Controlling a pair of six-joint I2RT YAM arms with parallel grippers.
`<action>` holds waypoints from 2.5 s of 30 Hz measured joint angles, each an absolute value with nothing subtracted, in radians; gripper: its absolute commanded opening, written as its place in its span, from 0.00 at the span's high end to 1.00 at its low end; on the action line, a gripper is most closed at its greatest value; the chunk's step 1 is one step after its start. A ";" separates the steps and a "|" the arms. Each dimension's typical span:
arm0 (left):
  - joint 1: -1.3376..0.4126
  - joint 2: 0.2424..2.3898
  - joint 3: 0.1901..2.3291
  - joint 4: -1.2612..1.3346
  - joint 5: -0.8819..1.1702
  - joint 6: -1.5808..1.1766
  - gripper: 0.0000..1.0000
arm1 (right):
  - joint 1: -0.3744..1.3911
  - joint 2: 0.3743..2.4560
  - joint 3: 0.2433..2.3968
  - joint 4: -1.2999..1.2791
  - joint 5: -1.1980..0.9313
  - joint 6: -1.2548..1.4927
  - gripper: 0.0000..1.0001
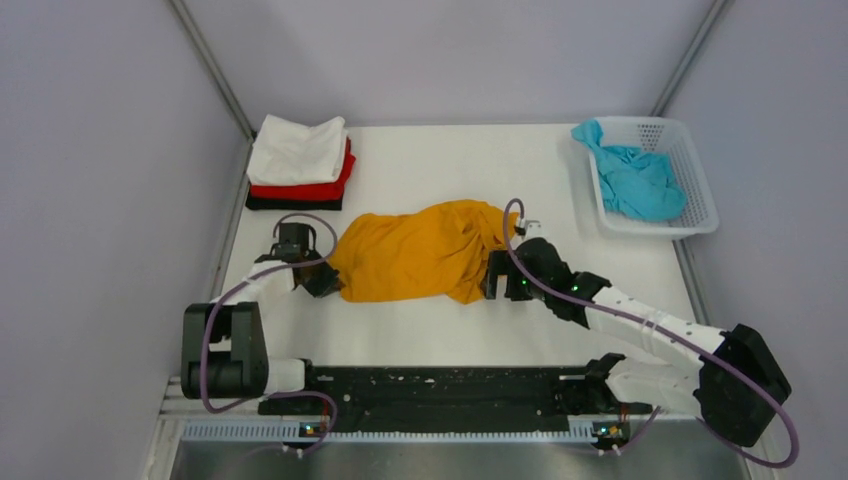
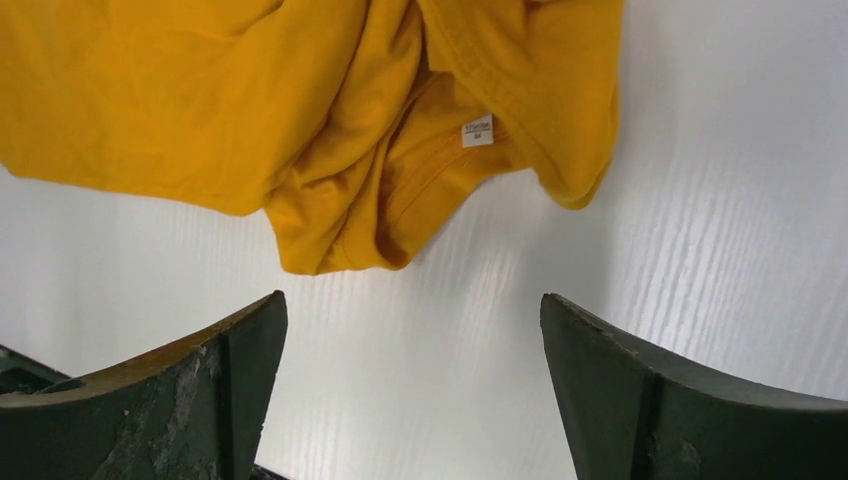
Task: Fold and stack the t-shirts
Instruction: Flatten out the tshirt
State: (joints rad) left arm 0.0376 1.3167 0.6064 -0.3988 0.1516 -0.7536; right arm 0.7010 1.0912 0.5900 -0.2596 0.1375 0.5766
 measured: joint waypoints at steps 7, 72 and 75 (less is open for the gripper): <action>-0.034 1.357 0.621 -0.359 0.128 -0.762 1.00 | 0.791 1.108 0.539 -0.197 0.163 0.624 0.14; -0.049 1.045 1.248 -0.604 -0.172 -0.702 1.00 | 0.661 0.933 1.122 -0.349 0.688 0.226 1.00; -0.049 1.246 1.399 -0.585 -0.165 -0.686 1.00 | 0.488 1.110 1.204 -0.316 0.530 0.223 1.00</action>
